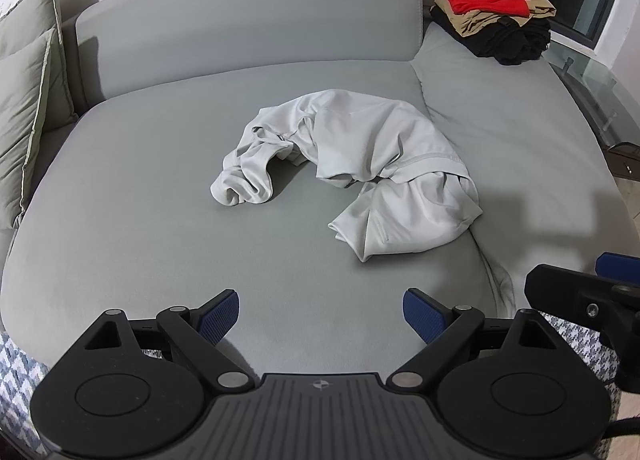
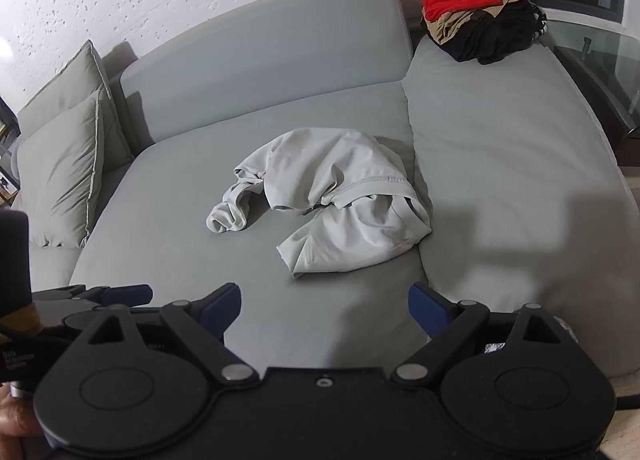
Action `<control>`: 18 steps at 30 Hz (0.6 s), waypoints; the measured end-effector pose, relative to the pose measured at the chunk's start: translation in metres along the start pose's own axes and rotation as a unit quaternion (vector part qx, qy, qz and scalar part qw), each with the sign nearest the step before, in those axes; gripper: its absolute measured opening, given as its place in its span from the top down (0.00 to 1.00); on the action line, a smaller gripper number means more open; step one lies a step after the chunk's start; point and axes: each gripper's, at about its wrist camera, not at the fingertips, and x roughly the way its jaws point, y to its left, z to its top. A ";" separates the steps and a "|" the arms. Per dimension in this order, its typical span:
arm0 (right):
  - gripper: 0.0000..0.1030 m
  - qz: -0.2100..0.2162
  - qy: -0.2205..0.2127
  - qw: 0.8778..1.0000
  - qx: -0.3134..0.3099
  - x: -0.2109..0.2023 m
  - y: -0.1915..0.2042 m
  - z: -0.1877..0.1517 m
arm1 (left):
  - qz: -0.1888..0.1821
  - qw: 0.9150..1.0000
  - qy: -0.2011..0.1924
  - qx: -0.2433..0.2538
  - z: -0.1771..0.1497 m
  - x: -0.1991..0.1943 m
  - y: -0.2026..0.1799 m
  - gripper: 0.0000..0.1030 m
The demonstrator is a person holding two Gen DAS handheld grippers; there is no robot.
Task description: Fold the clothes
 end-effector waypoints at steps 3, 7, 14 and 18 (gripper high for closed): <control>0.11 0.001 0.000 1.000 0.001 0.000 0.000 0.000 | 0.000 1.000 0.000 0.000 -0.001 0.000 0.000 0.12; 0.11 0.001 0.000 1.000 0.001 0.000 -0.001 0.000 | 0.000 1.000 0.000 0.000 0.000 0.000 0.000 0.12; 0.11 0.000 0.001 1.000 0.000 0.000 -0.001 0.000 | 0.000 1.000 0.001 0.002 -0.001 0.000 0.000 0.11; 0.11 0.001 0.002 1.000 0.000 0.001 0.000 0.000 | 0.000 1.000 0.002 0.002 -0.001 0.000 -0.001 0.11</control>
